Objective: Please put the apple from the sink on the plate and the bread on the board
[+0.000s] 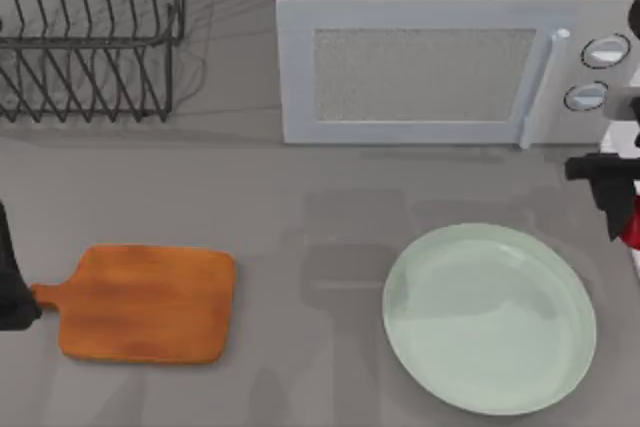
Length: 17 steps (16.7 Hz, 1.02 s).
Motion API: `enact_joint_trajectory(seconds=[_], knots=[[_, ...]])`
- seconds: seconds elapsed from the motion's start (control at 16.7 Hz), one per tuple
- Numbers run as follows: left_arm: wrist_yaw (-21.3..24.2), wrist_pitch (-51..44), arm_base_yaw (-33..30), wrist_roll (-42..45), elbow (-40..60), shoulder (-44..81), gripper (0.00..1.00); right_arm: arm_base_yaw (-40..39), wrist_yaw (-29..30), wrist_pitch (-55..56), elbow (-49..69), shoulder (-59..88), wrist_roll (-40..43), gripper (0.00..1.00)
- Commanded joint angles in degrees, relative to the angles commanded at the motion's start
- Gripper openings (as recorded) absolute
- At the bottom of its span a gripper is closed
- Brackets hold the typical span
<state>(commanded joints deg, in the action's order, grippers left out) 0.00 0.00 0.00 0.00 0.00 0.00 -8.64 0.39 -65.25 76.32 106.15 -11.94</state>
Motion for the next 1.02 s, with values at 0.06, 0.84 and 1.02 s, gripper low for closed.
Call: enact_joint_trajectory(seconds=[0.06, 0.84, 1.02], knots=[[0.0, 0.0, 0.0, 0.0, 0.0, 0.0, 1.0, -2.75, 0.02, -0.97, -0.18, -0.77, -2.67, 0.0], [0.0, 0.0, 0.0, 0.0, 0.0, 0.0, 1.0, -25.14, -0.37, -4.12, 3.93, -5.27, -22.58, 0.0], [0.0, 0.0, 0.0, 0.0, 0.0, 0.0, 1.0, -25.14, -0.37, -4.12, 3.93, -5.27, -22.58, 0.0]])
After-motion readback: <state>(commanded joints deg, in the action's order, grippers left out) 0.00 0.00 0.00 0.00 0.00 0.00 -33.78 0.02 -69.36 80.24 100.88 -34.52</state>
